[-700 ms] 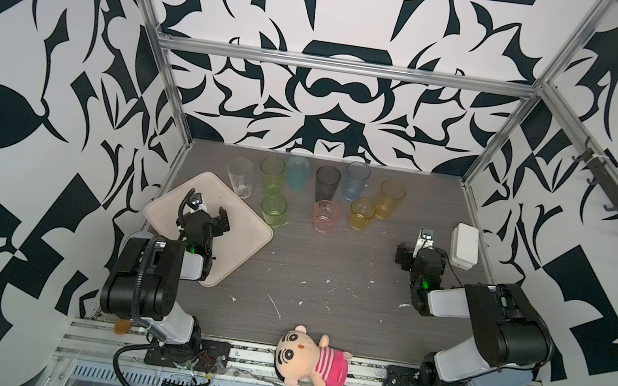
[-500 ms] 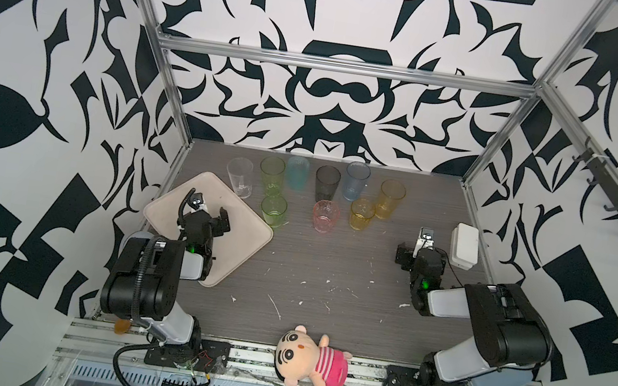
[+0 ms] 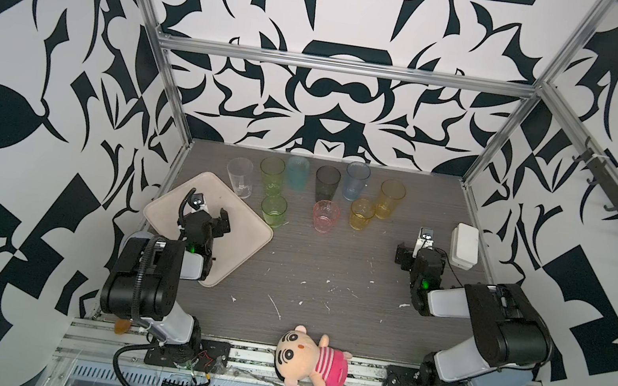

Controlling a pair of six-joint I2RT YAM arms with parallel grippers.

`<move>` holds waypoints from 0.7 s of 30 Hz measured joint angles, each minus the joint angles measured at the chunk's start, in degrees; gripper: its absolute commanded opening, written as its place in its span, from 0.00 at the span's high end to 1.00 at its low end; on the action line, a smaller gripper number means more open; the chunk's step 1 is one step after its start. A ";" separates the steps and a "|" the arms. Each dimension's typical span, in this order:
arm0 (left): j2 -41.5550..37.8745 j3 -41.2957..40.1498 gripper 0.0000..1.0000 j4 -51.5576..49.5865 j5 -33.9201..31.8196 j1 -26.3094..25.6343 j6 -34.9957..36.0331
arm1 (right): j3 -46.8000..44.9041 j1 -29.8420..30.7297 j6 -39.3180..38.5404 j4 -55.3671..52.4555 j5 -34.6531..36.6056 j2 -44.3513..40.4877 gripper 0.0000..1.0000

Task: Place the glasses into the tray
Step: Move the tray to the center of the table.

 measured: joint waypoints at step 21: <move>-37.66 17.42 0.01 -50.71 -4.57 -2.64 -18.08 | 13.46 -0.02 17.18 -43.25 -1.73 -37.62 0.01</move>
